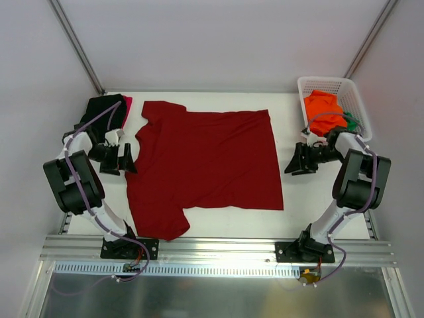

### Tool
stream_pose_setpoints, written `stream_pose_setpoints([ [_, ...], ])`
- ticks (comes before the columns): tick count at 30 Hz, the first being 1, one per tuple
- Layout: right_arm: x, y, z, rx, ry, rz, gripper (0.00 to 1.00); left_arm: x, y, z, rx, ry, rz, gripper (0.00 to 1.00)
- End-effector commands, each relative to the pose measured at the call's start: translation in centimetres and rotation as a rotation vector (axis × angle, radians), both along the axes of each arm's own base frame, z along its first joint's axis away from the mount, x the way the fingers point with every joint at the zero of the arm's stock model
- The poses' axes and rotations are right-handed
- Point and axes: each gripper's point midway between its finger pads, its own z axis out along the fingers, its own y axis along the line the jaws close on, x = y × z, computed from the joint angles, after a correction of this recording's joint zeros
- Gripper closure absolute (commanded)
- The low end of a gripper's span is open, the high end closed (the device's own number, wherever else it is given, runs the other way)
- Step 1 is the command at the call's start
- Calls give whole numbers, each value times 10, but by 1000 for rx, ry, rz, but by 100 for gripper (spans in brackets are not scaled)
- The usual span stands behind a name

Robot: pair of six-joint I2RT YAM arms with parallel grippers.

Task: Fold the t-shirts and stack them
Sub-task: Flatten the tshirt out

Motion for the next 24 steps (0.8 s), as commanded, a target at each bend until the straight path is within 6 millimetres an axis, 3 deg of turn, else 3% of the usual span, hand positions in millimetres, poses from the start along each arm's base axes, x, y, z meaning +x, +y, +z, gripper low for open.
stream_pose_setpoints([
  [1,-6,51,35,132,-28,168,39,10,11,40,70,-154,14,1],
  [3,-11,69,40,116,-54,252,39,13,14,60,99,-215,37,1],
  [4,-34,109,33,30,-53,459,39,15,14,86,118,-286,66,1],
  [6,-40,121,27,-1,-45,523,39,16,13,92,120,-303,74,1],
  [8,-48,124,5,-100,6,603,37,16,13,96,122,-313,78,1],
  [11,-56,117,-25,-234,81,693,30,15,15,94,131,-307,79,1],
  [17,-44,89,-34,-548,40,758,28,13,15,94,140,-307,78,1],
  [22,-21,50,-30,-840,-91,768,27,16,17,114,173,-373,77,1],
  [24,-28,44,-31,-853,-88,795,27,15,17,119,181,-390,75,1],
])
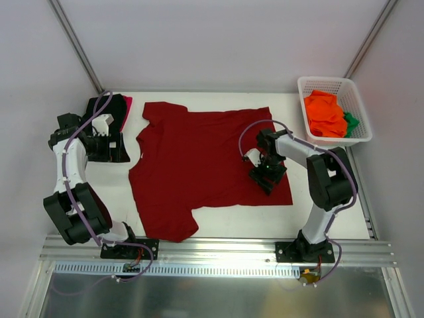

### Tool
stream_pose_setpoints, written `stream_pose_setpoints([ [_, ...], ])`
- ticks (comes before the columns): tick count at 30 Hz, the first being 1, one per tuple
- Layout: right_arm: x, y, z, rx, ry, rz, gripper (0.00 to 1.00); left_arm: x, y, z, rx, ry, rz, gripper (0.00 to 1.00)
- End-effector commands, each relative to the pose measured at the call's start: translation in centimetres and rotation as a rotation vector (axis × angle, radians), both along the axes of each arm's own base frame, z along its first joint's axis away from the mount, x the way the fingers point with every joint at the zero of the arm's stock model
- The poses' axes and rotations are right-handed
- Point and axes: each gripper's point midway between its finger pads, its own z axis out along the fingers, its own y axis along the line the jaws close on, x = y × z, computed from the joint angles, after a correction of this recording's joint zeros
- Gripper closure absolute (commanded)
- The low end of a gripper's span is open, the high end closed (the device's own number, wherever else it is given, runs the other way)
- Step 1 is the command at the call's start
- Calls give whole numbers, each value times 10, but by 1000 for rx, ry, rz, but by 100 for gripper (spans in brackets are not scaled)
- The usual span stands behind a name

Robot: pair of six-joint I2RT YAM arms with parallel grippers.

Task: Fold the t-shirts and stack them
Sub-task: Flatten the tshirt out

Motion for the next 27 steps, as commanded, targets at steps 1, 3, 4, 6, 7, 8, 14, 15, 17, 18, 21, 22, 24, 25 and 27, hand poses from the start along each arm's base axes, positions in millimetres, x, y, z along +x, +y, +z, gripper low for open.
stream_pose_setpoints([
  [1,9,-35,14,-152,-119,49,27,2,5,29,43,-79,19,1],
  [3,-5,-38,14,-149,-82,59,27,1,6,29,53,-82,17,1],
  [4,-9,-38,14,-142,-66,60,27,1,6,28,58,-79,18,1],
  [6,-22,-40,17,-136,-27,64,27,1,8,28,63,-75,20,1],
  [7,-29,-34,18,-99,-1,62,27,2,8,28,61,-76,20,1],
  [8,-35,-34,22,-93,19,61,27,2,7,28,59,-78,20,1],
  [14,-26,-34,30,-92,-50,46,27,5,7,30,47,-82,20,1],
  [15,-21,-34,31,-93,-78,40,27,5,5,31,41,-85,17,1],
  [17,2,-35,33,-110,-197,16,27,5,4,31,35,-86,13,1],
  [18,11,-33,36,-108,-246,-6,27,6,3,31,28,-86,11,1],
  [21,49,-29,47,-87,-445,-21,27,7,2,30,17,-84,7,1],
  [22,59,-28,49,-88,-492,-13,27,7,2,30,13,-84,7,1],
  [24,76,-29,50,-114,-555,5,27,8,2,29,11,-81,10,1],
  [25,78,-29,47,-126,-548,14,27,8,3,28,15,-80,9,1],
  [27,76,-25,35,-148,-521,50,27,7,3,27,16,-77,7,1],
])
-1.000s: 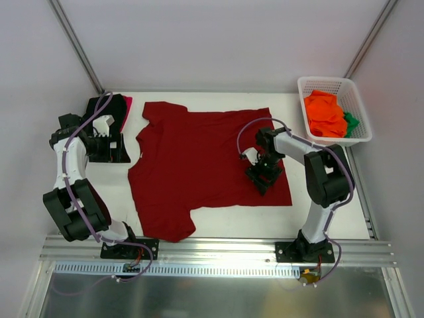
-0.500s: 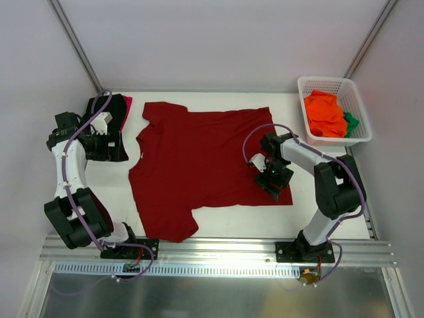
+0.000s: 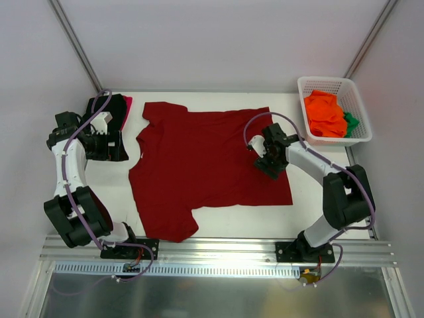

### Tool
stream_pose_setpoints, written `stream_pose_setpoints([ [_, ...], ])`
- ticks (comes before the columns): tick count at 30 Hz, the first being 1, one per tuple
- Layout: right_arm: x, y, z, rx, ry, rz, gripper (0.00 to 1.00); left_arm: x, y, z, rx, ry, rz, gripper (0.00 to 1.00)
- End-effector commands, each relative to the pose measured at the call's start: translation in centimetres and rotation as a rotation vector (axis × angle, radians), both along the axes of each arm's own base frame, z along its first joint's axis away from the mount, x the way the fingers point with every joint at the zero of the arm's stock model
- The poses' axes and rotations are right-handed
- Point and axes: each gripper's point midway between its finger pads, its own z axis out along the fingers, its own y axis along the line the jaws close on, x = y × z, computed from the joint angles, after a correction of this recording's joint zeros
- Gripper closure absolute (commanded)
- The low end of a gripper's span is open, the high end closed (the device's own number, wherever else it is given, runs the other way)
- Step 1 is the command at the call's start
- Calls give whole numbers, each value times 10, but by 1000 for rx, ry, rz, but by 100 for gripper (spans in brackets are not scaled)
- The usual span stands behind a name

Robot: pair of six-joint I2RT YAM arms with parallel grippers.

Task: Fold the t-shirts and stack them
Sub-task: Flatten the tshirt out

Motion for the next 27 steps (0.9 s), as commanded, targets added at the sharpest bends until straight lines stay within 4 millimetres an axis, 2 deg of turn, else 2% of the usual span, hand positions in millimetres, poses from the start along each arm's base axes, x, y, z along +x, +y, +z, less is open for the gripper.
stream_pose_setpoints([
  [1,19,2,-6,-78,-75,51,27,5,-1,14,-18,-35,-1,1],
  [2,18,9,-8,-94,-78,85,27,5,-1,13,-17,-34,0,1],
  [8,-13,18,-26,-217,-19,247,28,6,-1,13,-20,-32,0,1],
  [14,-55,13,-33,-304,52,382,28,5,-1,20,-6,-58,-2,1],
  [23,-98,6,-39,-344,146,459,27,1,-4,18,-11,-54,-9,1],
  [27,-106,5,-36,-326,150,461,27,-1,-4,17,-10,-51,-12,1],
])
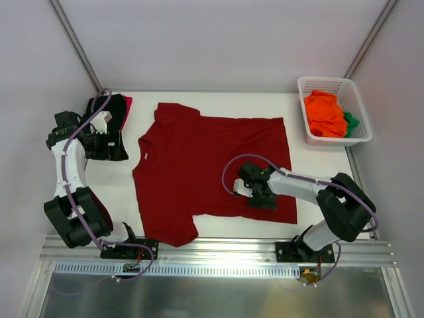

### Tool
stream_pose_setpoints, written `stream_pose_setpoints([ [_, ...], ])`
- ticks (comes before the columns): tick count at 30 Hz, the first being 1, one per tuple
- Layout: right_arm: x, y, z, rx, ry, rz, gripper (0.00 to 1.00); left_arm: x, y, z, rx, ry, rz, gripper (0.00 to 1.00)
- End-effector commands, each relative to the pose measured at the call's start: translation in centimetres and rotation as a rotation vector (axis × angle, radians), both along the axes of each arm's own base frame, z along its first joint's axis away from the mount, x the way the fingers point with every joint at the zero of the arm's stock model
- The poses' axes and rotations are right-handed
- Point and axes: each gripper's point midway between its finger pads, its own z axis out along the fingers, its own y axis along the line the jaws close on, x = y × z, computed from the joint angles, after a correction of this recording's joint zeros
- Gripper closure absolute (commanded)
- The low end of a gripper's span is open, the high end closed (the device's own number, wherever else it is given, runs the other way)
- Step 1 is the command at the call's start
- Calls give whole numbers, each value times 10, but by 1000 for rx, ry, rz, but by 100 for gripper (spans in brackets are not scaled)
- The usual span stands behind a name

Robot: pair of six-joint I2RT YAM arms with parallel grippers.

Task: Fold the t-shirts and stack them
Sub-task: Flatten the tshirt out

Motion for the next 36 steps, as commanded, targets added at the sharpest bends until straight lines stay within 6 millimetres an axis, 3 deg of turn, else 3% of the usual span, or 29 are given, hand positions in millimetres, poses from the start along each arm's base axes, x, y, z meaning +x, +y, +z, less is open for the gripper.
stream_pose_setpoints([
  [1,-23,-13,2,-21,69,-11,27,-3,-5,13,-15,-39,-13,1],
  [6,-39,-17,2,-9,132,-9,27,-6,-6,10,-10,-37,-24,1],
  [11,-27,-21,16,-8,56,-11,26,-8,-5,10,4,-41,-28,1],
  [14,4,-16,36,76,-59,-96,23,-7,-8,15,-6,-61,-37,1],
  [17,67,-14,83,267,-354,-241,21,-1,-12,28,-28,-110,-31,1],
  [19,95,-19,126,380,-551,-321,19,6,-13,42,-27,-180,-17,1],
  [21,117,-29,156,483,-683,-426,17,15,-14,55,-32,-240,-2,1],
  [23,137,-31,177,550,-735,-487,17,38,-9,75,-37,-336,37,1],
  [25,155,-28,175,593,-722,-565,16,57,-12,80,-33,-384,75,1],
  [26,169,-21,191,659,-733,-582,15,76,-10,93,6,-473,71,1],
  [28,187,-20,196,737,-726,-666,12,98,-28,83,108,-511,55,1],
  [29,207,-18,202,769,-725,-698,7,117,-33,96,173,-607,48,1],
  [31,226,-17,202,793,-717,-760,2,141,-44,78,250,-612,40,1],
  [32,240,-18,181,751,-684,-795,1,154,-53,79,261,-630,45,1],
  [33,254,-23,195,754,-695,-820,1,170,-56,55,240,-578,42,1],
  [34,262,-23,190,754,-662,-841,1,186,-59,67,203,-590,63,1],
  [35,269,-13,183,818,-584,-858,1,196,-63,62,182,-570,58,1],
  [36,282,-22,172,826,-528,-912,1,218,-64,51,161,-533,68,1],
])
